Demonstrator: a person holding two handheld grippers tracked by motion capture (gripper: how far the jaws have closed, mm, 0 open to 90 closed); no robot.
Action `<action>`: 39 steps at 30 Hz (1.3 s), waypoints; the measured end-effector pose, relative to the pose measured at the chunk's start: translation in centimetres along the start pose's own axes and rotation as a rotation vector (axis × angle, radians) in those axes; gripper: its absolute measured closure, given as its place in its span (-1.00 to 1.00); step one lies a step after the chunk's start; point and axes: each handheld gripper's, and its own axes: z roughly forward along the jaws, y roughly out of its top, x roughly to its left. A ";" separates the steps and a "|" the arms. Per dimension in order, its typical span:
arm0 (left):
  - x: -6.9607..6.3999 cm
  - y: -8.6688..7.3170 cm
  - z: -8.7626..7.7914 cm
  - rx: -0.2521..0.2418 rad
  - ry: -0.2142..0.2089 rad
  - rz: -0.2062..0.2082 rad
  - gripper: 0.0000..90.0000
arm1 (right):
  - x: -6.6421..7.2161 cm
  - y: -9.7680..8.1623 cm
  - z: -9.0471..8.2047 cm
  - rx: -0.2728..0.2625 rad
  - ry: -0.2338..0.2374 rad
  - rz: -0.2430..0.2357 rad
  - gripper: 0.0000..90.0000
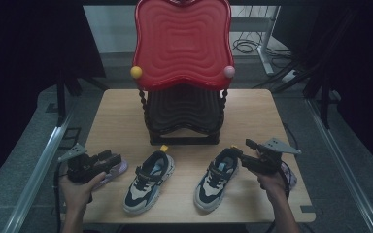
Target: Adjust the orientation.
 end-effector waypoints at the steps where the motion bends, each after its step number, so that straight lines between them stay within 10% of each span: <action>1: -0.1 0.0 0.1 0.001 0.003 0.002 -0.06 | -0.3 -0.2 -0.1 0.005 0.000 0.006 -0.22; 17: -0.5 0.2 -0.4 0.000 -0.009 0.042 -0.04 | -1.0 -1.4 -0.7 0.047 -0.017 0.037 -0.17; 30: -2.7 0.9 -0.3 -0.001 -0.009 0.071 0.00 | -2.4 -1.5 -2.4 -0.010 0.009 0.168 -0.18; 39: -4.1 1.6 0.7 0.016 -0.035 0.087 0.02 | -2.3 -1.6 -2.6 0.018 -0.001 0.134 -0.12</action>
